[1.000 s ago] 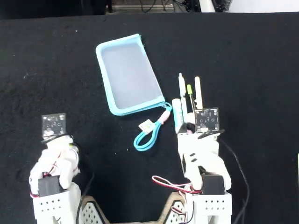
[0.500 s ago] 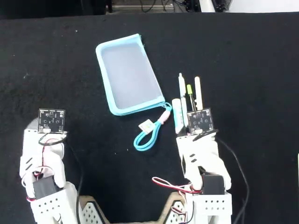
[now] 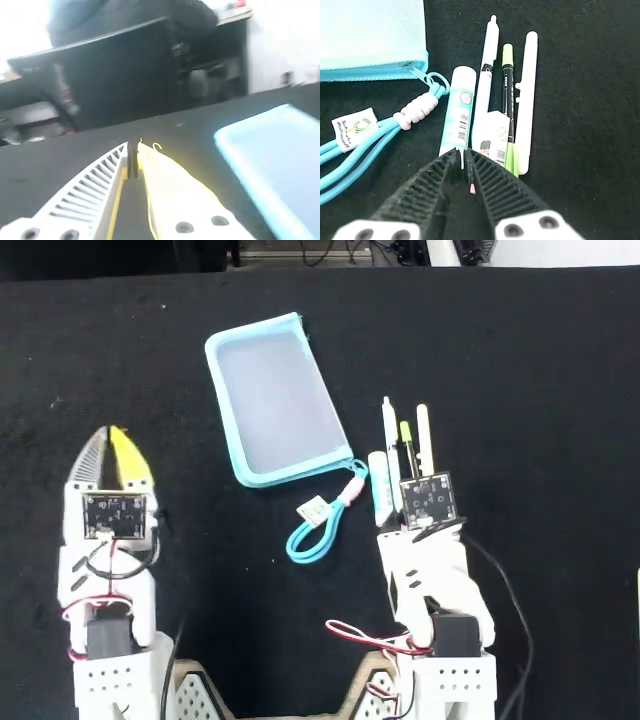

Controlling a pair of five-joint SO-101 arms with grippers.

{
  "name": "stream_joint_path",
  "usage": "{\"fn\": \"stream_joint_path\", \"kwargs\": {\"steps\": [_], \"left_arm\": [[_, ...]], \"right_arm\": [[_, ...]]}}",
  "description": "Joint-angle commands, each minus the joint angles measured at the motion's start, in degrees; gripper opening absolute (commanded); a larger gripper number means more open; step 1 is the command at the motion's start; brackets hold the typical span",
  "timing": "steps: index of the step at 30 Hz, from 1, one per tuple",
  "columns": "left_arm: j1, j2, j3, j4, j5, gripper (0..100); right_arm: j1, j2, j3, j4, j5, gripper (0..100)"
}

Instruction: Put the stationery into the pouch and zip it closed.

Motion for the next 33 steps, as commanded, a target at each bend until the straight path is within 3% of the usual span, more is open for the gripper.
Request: {"fn": "stream_joint_path", "kwargs": {"steps": [1, 7, 14, 23, 28, 33], "left_arm": [[2.9, -0.1, 1.2, 4.0, 7.1, 5], [3.6, -0.1, 1.2, 15.8, 13.0, 5], [4.2, -0.1, 1.2, 17.9, 13.3, 5], [4.1, -0.1, 1.2, 17.9, 13.1, 5], [4.1, -0.1, 1.2, 17.9, 13.2, 5], [4.1, -0.1, 1.2, 17.9, 13.2, 5]], "right_arm": [[-0.2, -5.6, -0.2, 0.4, 0.6, 1.5], [-0.2, -5.6, -0.2, 0.6, 0.8, 1.5], [-0.1, -5.6, -2.0, 1.7, 1.4, 1.5], [-0.2, -5.6, -31.3, 4.6, 8.4, 1.5], [-0.2, -5.5, -50.9, 2.6, 7.3, 1.5], [-0.1, -5.4, -61.8, -1.1, 1.1, 1.5]]}}
